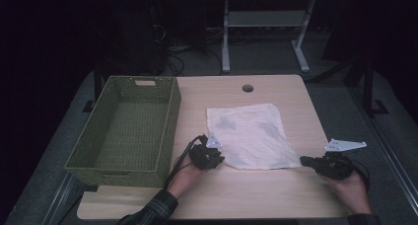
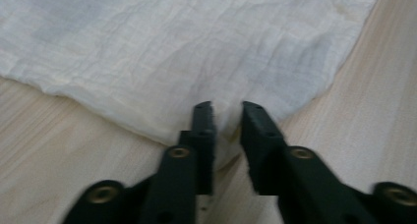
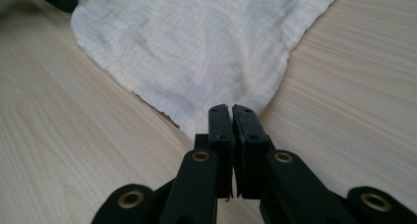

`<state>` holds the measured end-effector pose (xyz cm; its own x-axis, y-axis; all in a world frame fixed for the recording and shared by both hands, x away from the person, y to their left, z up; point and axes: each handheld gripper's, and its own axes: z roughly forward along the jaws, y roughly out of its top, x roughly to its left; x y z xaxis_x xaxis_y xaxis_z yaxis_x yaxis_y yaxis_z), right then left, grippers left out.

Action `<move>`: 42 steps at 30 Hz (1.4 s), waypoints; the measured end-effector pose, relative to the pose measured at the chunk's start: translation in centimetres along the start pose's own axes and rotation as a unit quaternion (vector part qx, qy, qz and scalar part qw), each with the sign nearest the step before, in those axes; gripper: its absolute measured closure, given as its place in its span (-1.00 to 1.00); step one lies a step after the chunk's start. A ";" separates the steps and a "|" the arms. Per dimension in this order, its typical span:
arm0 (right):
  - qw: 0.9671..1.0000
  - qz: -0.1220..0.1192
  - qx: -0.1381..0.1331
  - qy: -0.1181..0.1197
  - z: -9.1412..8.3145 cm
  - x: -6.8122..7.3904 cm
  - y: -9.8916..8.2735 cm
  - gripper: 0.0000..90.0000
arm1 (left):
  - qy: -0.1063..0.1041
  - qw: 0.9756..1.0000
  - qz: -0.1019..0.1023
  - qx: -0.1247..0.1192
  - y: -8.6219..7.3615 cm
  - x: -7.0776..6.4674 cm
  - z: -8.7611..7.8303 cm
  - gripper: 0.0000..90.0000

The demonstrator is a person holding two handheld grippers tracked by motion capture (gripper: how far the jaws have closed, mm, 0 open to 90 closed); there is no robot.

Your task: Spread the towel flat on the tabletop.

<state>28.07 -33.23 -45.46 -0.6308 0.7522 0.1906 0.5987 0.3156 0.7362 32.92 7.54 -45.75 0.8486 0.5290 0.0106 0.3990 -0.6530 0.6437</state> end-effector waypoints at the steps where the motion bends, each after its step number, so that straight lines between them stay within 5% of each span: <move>1: 1.000 0.000 0.000 0.000 0.0 0.0 0.0 0.94 | -0.002 1.000 -0.001 0.003 0.1 0.2 0.0 0.87; 10: 1.000 -0.005 -0.005 -0.001 -0.1 -0.1 0.0 0.93 | -0.004 0.999 -0.017 -0.042 2.9 2.1 -1.3 0.99; 22: 1.000 -0.005 0.001 -0.002 0.4 -0.4 0.0 0.93 | 0.012 0.998 -0.042 -0.046 5.4 5.8 3.7 0.90; 26: 1.000 -0.005 0.003 -0.001 0.5 -0.4 0.0 0.94 | 0.012 0.997 -0.050 -0.051 5.2 5.3 2.7 0.50; 32: 1.000 -0.006 0.002 -0.002 0.4 -0.4 0.0 0.93 | -0.001 0.998 -0.030 -0.049 4.1 3.0 0.9 0.42; 42: 1.000 -0.008 0.004 0.000 0.5 -0.4 0.0 0.93 | 0.014 0.999 -0.037 -0.022 3.6 3.1 3.8 0.40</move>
<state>28.57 -33.21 -45.87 -0.6401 0.7473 0.1786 0.5927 0.3323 0.7337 38.29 4.77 -46.25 0.8066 0.5908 -0.0173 0.4447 -0.5874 0.6762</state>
